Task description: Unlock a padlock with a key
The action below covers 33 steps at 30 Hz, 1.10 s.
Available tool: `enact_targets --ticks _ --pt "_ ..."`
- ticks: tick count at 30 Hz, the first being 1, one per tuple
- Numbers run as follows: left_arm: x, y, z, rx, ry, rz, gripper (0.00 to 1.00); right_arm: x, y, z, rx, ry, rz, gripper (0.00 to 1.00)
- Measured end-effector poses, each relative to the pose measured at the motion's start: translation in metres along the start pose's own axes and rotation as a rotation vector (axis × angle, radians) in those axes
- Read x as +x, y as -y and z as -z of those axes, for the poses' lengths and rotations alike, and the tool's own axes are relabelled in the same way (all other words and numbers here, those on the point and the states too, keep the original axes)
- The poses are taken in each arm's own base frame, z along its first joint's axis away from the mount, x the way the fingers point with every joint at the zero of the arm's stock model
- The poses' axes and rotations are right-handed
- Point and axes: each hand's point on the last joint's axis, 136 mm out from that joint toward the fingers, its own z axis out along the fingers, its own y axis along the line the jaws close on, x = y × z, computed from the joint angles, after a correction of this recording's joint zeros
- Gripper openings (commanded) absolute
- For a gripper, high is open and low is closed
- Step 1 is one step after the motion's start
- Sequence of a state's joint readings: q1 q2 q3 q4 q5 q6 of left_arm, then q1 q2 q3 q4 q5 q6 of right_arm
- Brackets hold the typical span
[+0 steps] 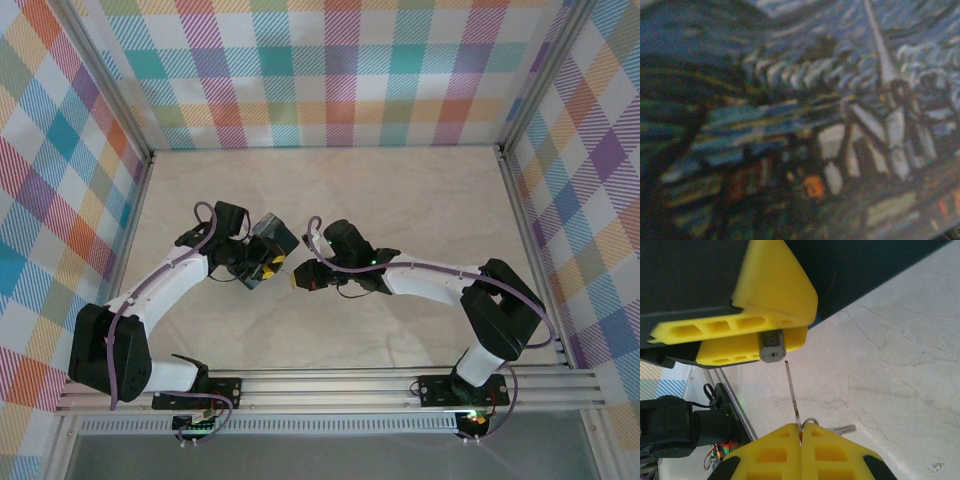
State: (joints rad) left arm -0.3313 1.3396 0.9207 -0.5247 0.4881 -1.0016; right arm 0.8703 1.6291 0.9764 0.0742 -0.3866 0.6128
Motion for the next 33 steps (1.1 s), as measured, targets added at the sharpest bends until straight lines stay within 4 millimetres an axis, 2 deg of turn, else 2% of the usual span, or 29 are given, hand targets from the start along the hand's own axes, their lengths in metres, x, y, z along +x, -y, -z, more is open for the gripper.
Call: enact_targets --ticks 33 --pt "-0.0052 -0.0012 0.0012 -0.008 0.027 0.001 0.13 -0.0077 -0.0012 -0.0052 0.006 0.001 -0.001 0.0"
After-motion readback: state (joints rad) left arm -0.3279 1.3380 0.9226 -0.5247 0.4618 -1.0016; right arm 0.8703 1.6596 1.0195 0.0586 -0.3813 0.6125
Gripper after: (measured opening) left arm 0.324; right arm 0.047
